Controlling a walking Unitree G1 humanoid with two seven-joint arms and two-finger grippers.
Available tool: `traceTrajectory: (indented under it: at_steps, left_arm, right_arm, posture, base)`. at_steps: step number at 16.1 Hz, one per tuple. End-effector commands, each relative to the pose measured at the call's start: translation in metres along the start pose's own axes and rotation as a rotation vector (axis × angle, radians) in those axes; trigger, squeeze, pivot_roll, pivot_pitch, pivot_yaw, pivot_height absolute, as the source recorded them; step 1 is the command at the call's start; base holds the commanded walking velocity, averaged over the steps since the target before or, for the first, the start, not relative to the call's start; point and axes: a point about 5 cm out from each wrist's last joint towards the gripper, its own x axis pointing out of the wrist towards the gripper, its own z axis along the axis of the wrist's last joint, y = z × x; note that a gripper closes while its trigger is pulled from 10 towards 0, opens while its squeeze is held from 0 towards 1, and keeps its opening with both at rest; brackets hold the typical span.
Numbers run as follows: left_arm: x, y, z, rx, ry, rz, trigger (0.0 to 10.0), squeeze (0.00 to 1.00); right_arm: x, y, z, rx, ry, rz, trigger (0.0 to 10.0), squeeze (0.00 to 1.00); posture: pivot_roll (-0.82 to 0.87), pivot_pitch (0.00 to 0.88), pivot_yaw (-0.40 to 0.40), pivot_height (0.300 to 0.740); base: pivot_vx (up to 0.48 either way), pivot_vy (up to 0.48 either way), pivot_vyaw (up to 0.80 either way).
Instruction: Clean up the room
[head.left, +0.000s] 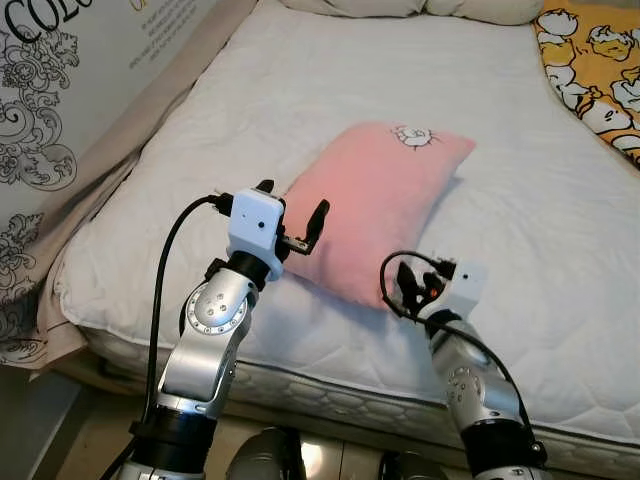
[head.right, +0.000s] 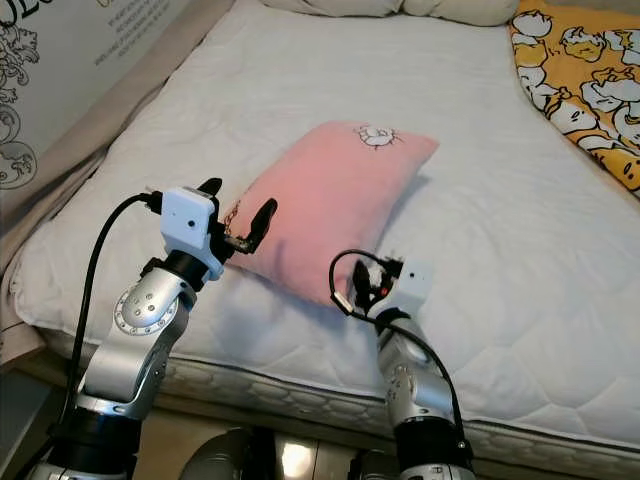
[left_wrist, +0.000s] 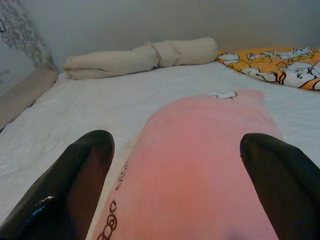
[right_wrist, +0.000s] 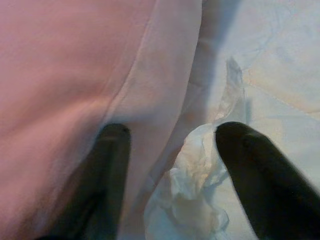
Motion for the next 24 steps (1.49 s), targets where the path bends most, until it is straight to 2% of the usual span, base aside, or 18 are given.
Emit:
traceTrajectory:
  at_steps: [1,3,4,7,11,13,15,16,17,18,19,21,22,24]
  left_arm:
    - [0.000,0.000,-0.001,0.008,0.006,0.000,10.0,0.00]
    - [0.000,-0.001,-0.001,0.007,0.006,-0.003,10.0,0.00]
    - [0.000,-0.002,-0.001,0.007,0.004,-0.006,10.0,0.00]
    - [0.001,0.000,0.000,0.009,0.004,-0.002,10.0,0.00]
    - [0.001,-0.001,0.000,0.007,0.004,-0.003,10.0,0.00]
    - [0.001,-0.007,0.001,0.004,-0.002,-0.067,10.0,0.00]
    - [-0.007,-0.012,-0.007,0.013,0.022,-0.170,10.0,0.00]
    - [-0.024,-0.015,-0.023,0.115,0.068,-0.317,10.0,0.00]
    - [-0.030,-0.018,-0.026,0.151,0.070,-0.371,10.0,0.00]
    - [-0.034,-0.023,-0.027,0.180,0.065,-0.428,10.0,0.00]
    - [-0.037,-0.029,-0.029,0.191,0.071,-0.486,10.0,0.00]
    - [-0.038,-0.036,-0.032,0.188,0.083,-0.532,10.0,0.00]
    - [-0.037,-0.037,-0.032,0.182,0.081,-0.527,10.0,0.00]
    - [-0.032,-0.036,-0.030,0.149,0.066,-0.490,10.0,0.00]
  right_arm:
    - [-0.002,-0.004,-0.004,0.030,0.021,-0.024,10.0,1.00]
    - [0.002,-0.010,-0.009,0.071,0.081,-0.046,10.0,1.00]
    - [0.003,-0.013,-0.011,0.083,0.115,-0.071,10.0,0.00]
    - [0.001,-0.020,-0.016,0.092,0.179,-0.137,10.0,0.00]
    - [0.005,-0.020,-0.030,0.093,0.252,-0.139,10.0,0.00]
    - [0.011,-0.023,-0.028,0.072,0.263,-0.138,10.0,0.00]
    - [0.016,-0.026,-0.022,0.035,0.247,-0.138,10.0,0.00]
    - [0.021,-0.027,-0.016,0.006,0.235,-0.138,10.0,0.00]
    - [0.023,-0.028,-0.014,0.002,0.229,-0.135,4.2,0.00]
    - [0.025,-0.028,-0.012,0.003,0.221,-0.133,0.0,0.00]
    - [0.027,-0.028,-0.010,0.001,0.214,-0.131,0.0,0.00]
    - [0.028,-0.027,-0.008,-0.007,0.201,-0.126,0.0,0.00]
    - [0.029,-0.026,-0.006,-0.020,0.182,-0.121,0.0,0.00]
    - [0.030,-0.024,0.005,-0.118,0.096,-0.114,0.0,0.00]
  posture:
    - [0.05,0.132,0.020,0.740]
    - [0.05,0.133,0.025,0.740]
    - [0.06,0.133,0.026,0.740]
    - [0.06,0.134,0.028,0.740]
    - [0.06,0.136,0.036,0.740]
    - [0.06,0.136,0.037,0.740]
    - [0.07,0.138,0.038,0.740]
    - [0.07,0.141,0.038,0.740]
    - [0.08,0.143,0.039,0.740]
    - [0.08,0.142,0.038,0.740]
    - [0.08,0.143,0.036,0.740]
    - [0.08,0.143,0.033,0.740]
    - [0.07,0.143,0.030,0.740]
    - [0.07,0.143,0.030,0.740]
  base:
    - [0.000,0.000,0.00]
    - [0.000,0.000,0.00]
    - [0.000,0.000,0.00]
    - [0.000,0.000,0.00]
    - [0.000,0.000,0.00]
    - [0.000,0.000,0.00]
    - [0.000,0.000,0.00]
    - [0.000,0.000,0.00]
    - [0.000,0.000,0.00]
    - [0.000,0.000,0.00]
    - [0.000,0.000,0.00]
    - [0.000,0.000,0.00]
    - [0.000,0.000,0.00]
    - [0.000,0.000,0.00]
